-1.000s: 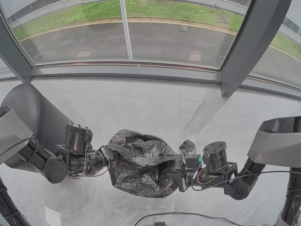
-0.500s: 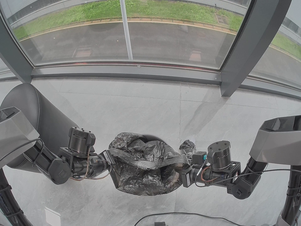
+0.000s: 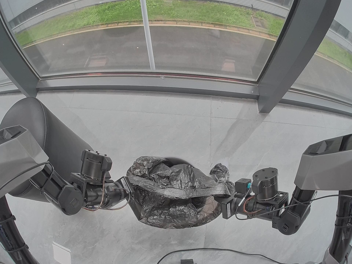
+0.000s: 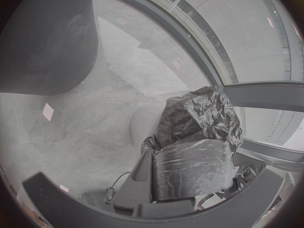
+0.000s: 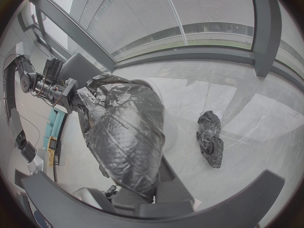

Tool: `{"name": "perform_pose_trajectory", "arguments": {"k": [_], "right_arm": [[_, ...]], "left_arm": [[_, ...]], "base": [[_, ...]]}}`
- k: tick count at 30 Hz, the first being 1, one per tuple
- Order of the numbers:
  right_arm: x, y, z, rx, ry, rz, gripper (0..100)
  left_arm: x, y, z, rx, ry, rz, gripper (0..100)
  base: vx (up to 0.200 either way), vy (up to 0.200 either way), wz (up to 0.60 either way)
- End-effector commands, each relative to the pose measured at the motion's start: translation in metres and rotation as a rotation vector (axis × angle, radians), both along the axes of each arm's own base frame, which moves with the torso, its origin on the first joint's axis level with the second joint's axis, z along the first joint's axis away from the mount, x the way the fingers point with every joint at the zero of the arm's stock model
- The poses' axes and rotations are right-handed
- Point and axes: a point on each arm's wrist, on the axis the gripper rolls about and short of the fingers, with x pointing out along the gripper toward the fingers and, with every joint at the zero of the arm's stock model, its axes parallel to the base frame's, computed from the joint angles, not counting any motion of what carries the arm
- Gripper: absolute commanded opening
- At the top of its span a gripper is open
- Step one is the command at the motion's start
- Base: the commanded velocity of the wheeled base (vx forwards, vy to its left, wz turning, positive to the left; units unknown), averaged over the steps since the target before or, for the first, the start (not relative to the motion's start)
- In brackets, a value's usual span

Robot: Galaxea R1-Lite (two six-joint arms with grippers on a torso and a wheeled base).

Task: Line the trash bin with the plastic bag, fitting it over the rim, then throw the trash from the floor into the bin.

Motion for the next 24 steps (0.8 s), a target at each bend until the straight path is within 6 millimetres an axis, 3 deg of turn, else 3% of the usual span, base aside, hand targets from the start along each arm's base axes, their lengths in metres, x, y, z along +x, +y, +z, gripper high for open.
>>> {"name": "perform_pose_trajectory", "arguments": {"k": [1,16,17,24], "right_arm": [[0.0059,-0.0043,-0.0032,0.003,-0.005,-0.029,0],[0.0101,-0.0076,-0.0097,0.01,-0.011,-0.049,0],[0.0101,-0.0076,-0.0097,0.009,-0.011,-0.048,100],[0.0126,-0.0062,-0.0095,0.019,-0.026,-0.049,100]], "left_arm": [[0.0029,0.0048,-0.0002,0.004,-0.004,0.012,0],[0.0043,0.0099,-0.0043,0.013,0.007,0.024,0],[0.0047,0.0098,-0.0045,0.013,0.007,0.024,0],[0.0071,0.0079,-0.0026,0.009,-0.005,0.021,0]], "base": [[0.0,0.0,0.0],[0.0,0.0,0.0],[0.0,0.0,0.0],[0.0,0.0,0.0]]}}
